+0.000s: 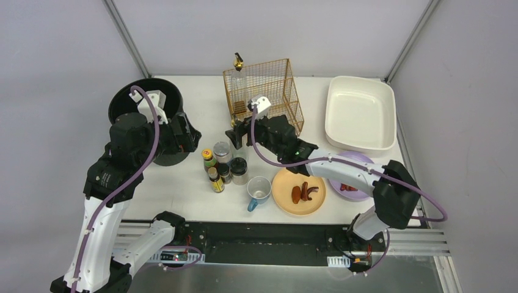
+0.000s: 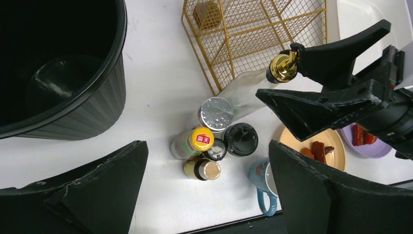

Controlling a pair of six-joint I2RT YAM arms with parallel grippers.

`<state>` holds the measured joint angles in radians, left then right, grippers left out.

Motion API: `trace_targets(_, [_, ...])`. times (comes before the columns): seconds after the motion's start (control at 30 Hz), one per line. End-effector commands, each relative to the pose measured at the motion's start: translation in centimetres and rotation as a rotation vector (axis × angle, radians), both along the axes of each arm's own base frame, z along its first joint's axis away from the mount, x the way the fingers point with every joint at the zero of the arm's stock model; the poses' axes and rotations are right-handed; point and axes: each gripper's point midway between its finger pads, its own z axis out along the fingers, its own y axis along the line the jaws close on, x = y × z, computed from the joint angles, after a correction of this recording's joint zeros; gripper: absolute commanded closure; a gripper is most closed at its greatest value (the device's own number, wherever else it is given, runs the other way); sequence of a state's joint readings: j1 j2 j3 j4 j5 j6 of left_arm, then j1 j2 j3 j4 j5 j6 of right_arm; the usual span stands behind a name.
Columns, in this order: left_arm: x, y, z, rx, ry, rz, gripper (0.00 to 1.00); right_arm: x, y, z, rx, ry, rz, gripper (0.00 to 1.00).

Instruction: Clear the kitchen counter

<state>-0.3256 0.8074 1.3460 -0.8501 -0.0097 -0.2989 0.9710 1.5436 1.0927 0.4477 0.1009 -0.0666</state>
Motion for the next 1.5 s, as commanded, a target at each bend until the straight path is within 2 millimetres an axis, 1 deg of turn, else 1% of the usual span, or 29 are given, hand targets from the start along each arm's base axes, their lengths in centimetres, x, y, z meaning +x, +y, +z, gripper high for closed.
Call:
trace_targets(0.0, [0.2, 0.4, 0.6, 0.004, -0.036, 0.014, 0.0, 0.8, 1.7, 3.5, 0.079, -0.079, 0.002, 0.18])
trace_targets(0.13, [0.2, 0.3, 0.4, 0.004, -0.034, 0.011, 0.01, 1.3, 2.1, 2.6, 0.068, -0.076, -0.007, 0.25])
trace_targets(0.27, [0.2, 0.3, 0.4, 0.005, -0.034, 0.009, 0.0, 1.5, 2.5, 2.1, 0.056, -0.078, -0.003, 0.43])
trace_targets(0.3, [0.2, 0.3, 0.4, 0.005, -0.034, 0.009, 0.0, 1.6, 2.5, 2.0, 0.054, -0.078, -0.005, 0.46])
trace_targets(0.33, [0.1, 0.3, 0.4, 0.004, -0.034, 0.008, 0.0, 1.6, 2.5, 2.1, 0.054, -0.082, -0.006, 0.49])
trace_targets(0.6, [0.0, 0.4, 0.4, 0.003, -0.038, 0.011, 0.01, 1.6, 2.0, 2.5, 0.04, -0.112, -0.014, 0.81])
trace_targets(0.7, [0.1, 0.4, 0.4, 0.003, -0.037, 0.01, 0.0, 1.5, 1.3, 3.0, 0.035, -0.131, -0.033, 0.89])
trace_targets(0.77, [0.1, 0.3, 0.4, 0.004, -0.036, 0.01, 0.0, 1.5, 0.8, 3.5, 0.03, -0.149, -0.046, 0.99])
trace_targets(0.93, [0.2, 0.2, 0.5, 0.001, -0.035, 0.008, 0.0, 1.6, -1.1, 4.8, 0.013, -0.205, -0.096, 1.0])
trace_targets(1.2, [0.4, 0.1, 0.5, -0.002, -0.03, 0.008, 0.0, 1.6, -4.9, 8.2, -0.038, -0.317, -0.181, 1.0])
trace_targets(1.3, [0.5, 0.1, 0.6, -0.004, -0.029, 0.007, 0.0, 2.0, -6.4, 9.8, -0.06, -0.342, -0.209, 1.0])
trace_targets(1.47, [0.6, -0.1, 0.7, -0.008, -0.029, 0.0, 0.0, 2.4, -8.9, 13.2, -0.068, -0.353, -0.235, 1.0])
